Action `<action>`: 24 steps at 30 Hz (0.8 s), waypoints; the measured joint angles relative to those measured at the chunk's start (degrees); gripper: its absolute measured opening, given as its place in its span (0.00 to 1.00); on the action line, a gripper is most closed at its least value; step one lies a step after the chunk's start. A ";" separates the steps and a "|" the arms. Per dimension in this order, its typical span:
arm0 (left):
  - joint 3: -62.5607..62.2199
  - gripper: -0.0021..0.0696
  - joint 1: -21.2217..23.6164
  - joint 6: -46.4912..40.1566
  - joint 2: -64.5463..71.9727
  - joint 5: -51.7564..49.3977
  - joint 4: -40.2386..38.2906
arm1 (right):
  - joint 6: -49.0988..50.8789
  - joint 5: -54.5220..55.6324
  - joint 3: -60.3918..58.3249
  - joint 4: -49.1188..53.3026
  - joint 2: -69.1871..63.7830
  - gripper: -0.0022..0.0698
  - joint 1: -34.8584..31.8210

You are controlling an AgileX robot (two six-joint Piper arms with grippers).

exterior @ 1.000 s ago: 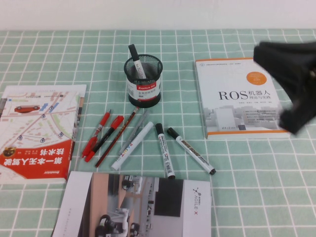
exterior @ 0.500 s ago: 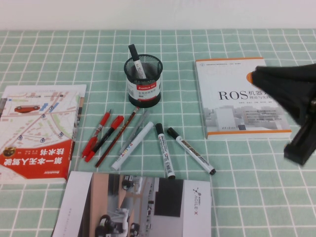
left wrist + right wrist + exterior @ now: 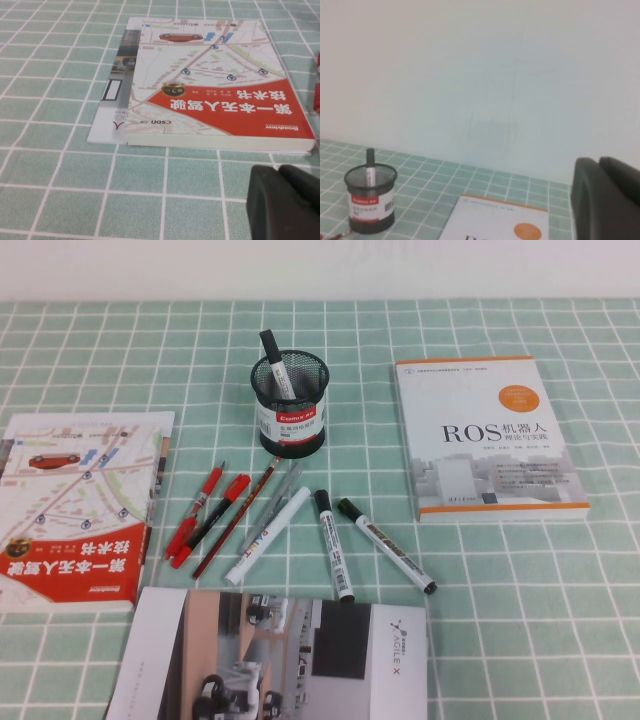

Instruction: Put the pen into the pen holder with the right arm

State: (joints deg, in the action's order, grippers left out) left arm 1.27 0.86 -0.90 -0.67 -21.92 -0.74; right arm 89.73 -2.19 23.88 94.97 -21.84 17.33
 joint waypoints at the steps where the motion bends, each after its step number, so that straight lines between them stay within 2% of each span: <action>1: 0.00 0.02 0.00 0.00 0.00 0.00 0.00 | 0.11 0.98 -1.73 0.04 2.04 0.00 -0.82; 8: 0.00 0.02 0.00 0.00 0.00 0.00 0.00 | 0.96 6.34 -10.31 -1.16 7.29 0.00 -1.89; 11: 0.00 0.02 0.00 0.00 0.00 0.00 0.00 | -1.66 5.09 -13.54 -7.12 8.63 0.00 -2.30; 13: 0.00 0.02 0.00 0.00 0.00 0.00 0.00 | -13.79 2.19 -15.38 -21.77 10.62 0.00 -2.79; 16: 0.00 0.02 0.00 0.00 0.00 0.00 0.00 | -44.70 -4.26 -15.92 -50.45 12.71 0.00 -3.79; 19: 0.00 0.02 0.00 0.00 0.00 0.00 0.00 | -70.78 -11.31 -16.32 -74.50 15.10 0.00 -5.54; 21: 0.00 0.02 0.00 0.00 0.00 0.00 0.00 | -78.62 -13.60 -17.29 -82.14 16.97 0.00 -7.52; 24: 0.00 0.02 0.00 0.00 0.00 0.00 0.00 | -82.76 -14.02 -19.72 -87.17 19.85 0.00 -11.10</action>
State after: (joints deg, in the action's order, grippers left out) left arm 1.27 0.86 -0.90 -0.67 -21.92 -0.74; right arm 6.97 -16.21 4.15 7.80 -2.00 6.24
